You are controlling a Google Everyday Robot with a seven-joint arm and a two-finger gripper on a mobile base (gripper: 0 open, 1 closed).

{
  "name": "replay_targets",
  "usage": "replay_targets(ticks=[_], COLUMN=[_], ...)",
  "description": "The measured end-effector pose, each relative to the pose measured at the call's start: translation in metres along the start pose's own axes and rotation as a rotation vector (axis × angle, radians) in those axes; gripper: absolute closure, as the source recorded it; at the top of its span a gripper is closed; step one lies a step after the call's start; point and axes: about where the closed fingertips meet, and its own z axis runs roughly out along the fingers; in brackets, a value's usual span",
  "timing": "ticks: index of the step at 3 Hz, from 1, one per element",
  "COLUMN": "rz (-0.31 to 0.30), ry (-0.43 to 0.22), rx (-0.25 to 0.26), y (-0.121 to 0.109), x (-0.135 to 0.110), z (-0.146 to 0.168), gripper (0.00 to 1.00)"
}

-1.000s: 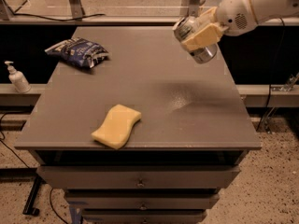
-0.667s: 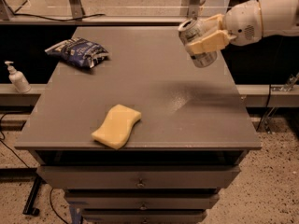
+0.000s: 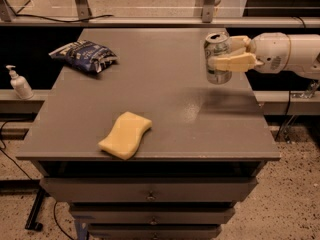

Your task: Place 7up can upright

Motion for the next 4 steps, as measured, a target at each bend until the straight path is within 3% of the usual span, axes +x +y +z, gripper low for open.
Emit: replay_targets(ticks=[2, 4], rz=[0.001, -0.058], ry=[-0.006, -0.172], rx=[-0.006, 0.053], y=[0.0001, -0.0012], x=[-0.0005, 0.0092], z=[0.0035, -0.0043], gripper=[1.00, 1.00])
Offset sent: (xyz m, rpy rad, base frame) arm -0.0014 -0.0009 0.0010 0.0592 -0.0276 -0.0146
